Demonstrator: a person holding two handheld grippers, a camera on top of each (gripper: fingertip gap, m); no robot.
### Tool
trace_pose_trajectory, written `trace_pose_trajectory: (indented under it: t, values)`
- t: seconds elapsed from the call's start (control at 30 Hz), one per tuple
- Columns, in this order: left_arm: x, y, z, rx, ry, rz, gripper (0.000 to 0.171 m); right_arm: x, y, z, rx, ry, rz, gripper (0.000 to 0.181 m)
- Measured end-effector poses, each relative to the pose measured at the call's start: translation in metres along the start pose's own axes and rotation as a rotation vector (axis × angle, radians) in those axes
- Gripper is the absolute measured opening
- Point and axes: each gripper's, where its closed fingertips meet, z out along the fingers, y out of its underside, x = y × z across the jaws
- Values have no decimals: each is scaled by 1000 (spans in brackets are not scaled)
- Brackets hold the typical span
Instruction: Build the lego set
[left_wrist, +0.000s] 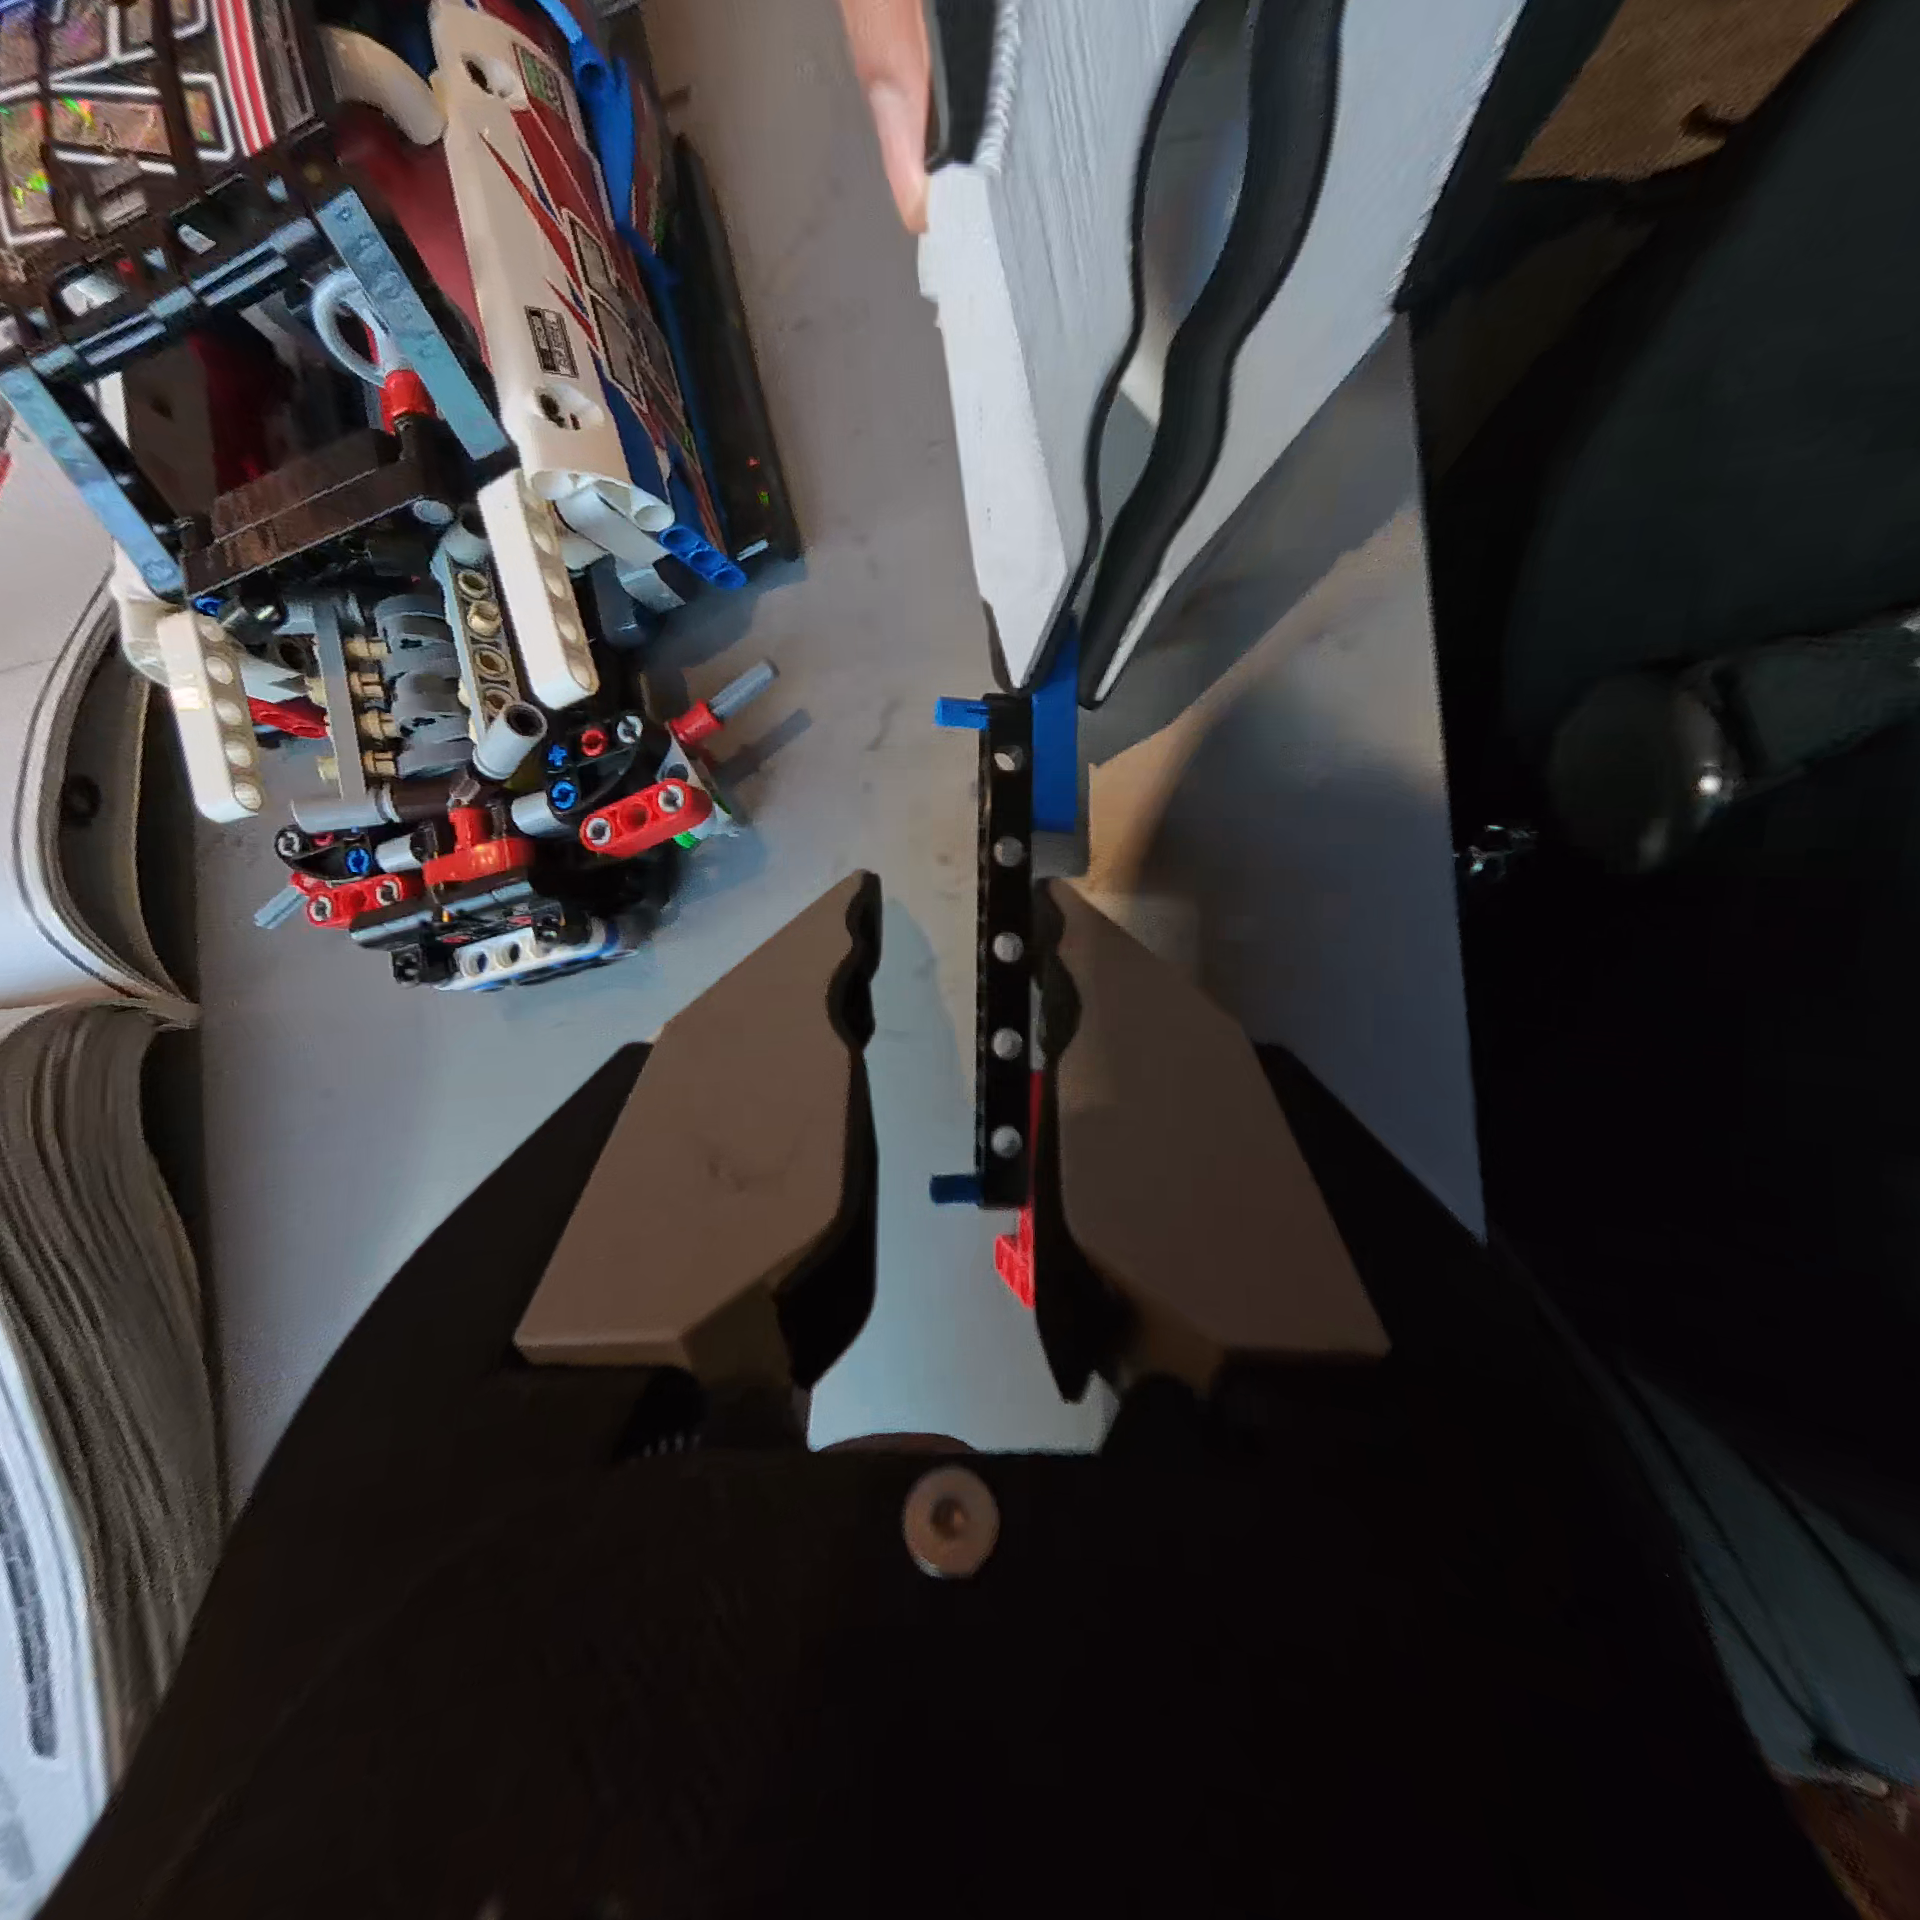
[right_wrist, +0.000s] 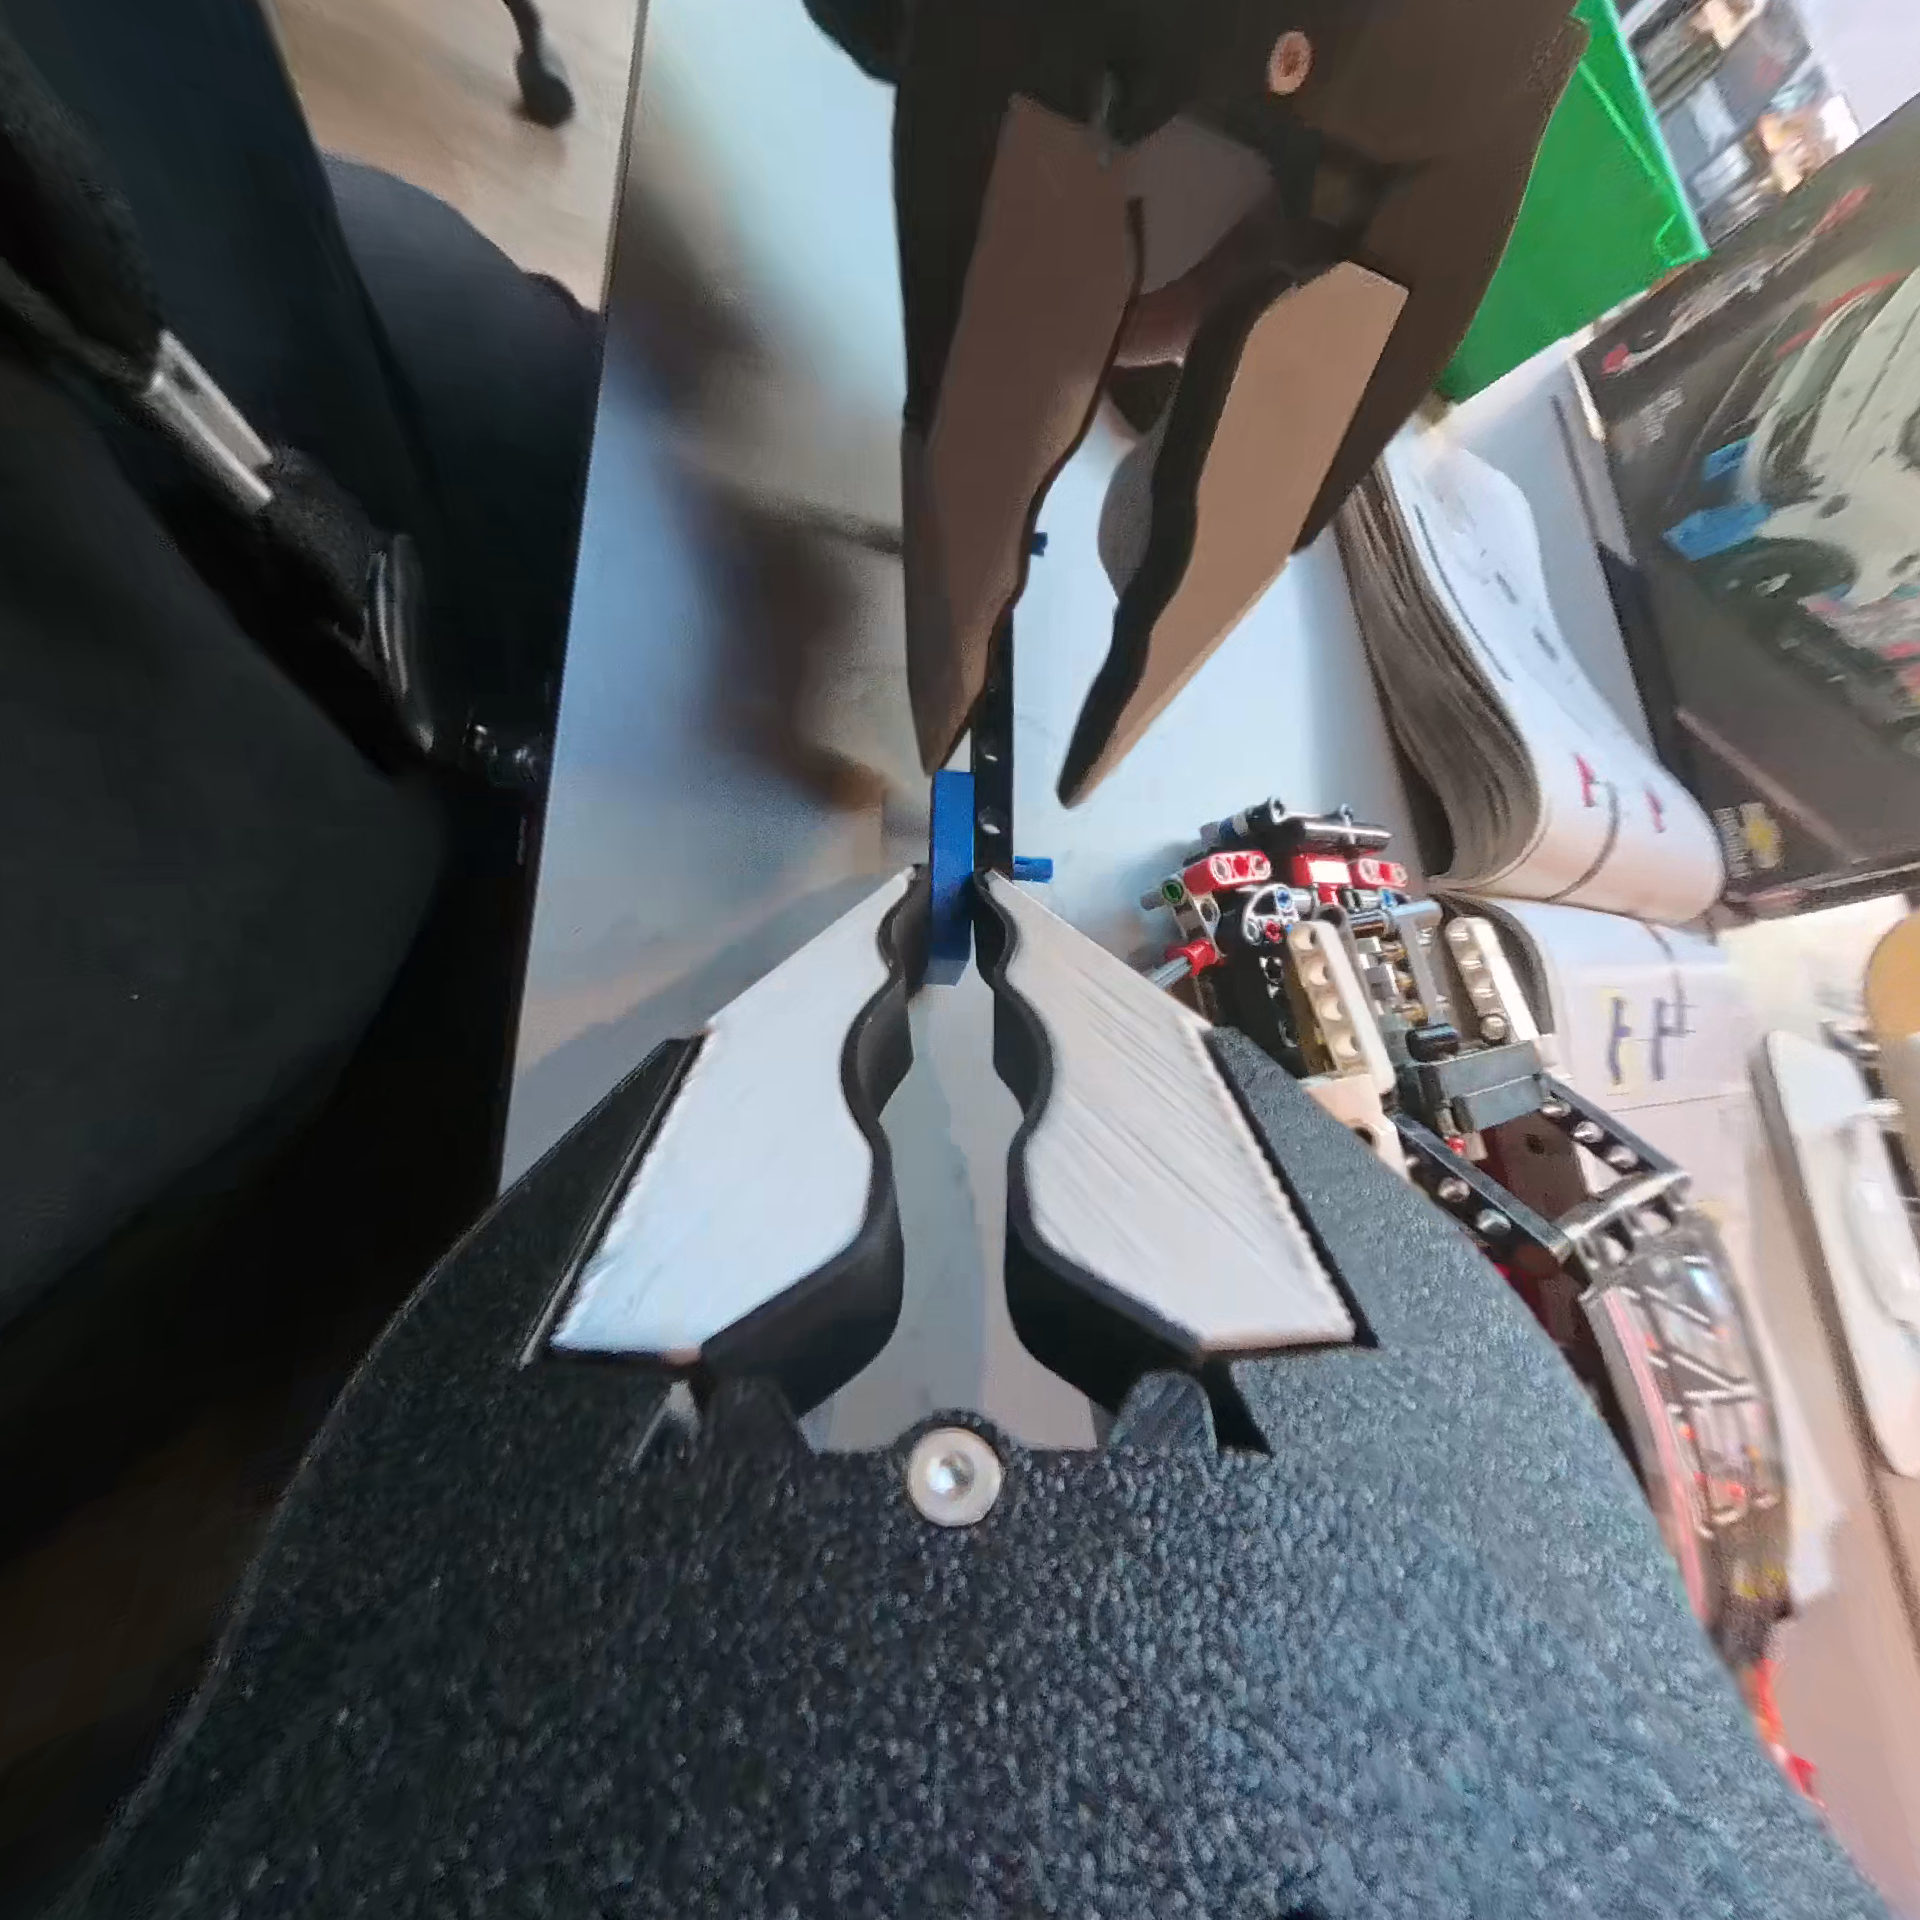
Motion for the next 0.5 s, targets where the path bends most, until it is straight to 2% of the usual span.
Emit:
trace_pose_trajectory:
  t: [0.1, 0.3, 0.5]
  values:
    - [7, -2, -7, 26, -14, 38, 7, 0, 2, -2, -29, 62, -79, 8]
    - [6, -2, -7, -18, -179, 220, 6, -5, 1, -3, -21, 96, -83, 12]
    - [3, -4, -7, 1, -251, 251, 5, -4, -5, -11, 19, 116, -19, 14]
